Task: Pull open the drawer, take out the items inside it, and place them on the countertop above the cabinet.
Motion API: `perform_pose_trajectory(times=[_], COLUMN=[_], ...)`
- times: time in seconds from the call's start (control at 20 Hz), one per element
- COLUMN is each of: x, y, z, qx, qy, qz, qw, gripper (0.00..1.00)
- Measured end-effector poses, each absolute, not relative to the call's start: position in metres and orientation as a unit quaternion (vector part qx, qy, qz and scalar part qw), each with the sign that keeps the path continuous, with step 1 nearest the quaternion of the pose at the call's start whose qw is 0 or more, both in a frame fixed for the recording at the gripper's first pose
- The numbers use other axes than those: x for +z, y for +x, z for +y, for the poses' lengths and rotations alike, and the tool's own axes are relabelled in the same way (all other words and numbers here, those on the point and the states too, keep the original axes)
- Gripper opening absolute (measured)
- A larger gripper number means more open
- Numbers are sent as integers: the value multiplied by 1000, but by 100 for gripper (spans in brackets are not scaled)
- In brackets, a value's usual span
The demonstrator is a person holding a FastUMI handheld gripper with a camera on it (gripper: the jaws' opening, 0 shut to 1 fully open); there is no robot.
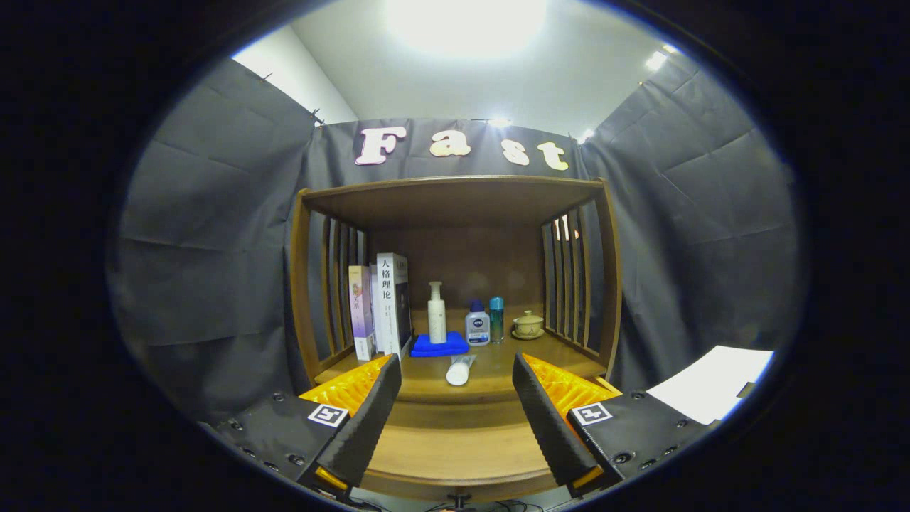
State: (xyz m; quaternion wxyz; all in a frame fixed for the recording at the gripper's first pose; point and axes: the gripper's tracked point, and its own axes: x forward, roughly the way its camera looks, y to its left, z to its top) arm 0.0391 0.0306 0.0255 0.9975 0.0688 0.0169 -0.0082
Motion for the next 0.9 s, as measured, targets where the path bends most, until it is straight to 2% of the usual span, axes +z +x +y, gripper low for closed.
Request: perform_pose_trajectory(times=[0.45, 0.9], x=[-52, -116], y=[-2, -13], z=[56, 77], qx=[13, 30], qy=[61, 62], qz=[52, 91], qw=[997, 993], gripper=[98, 98])
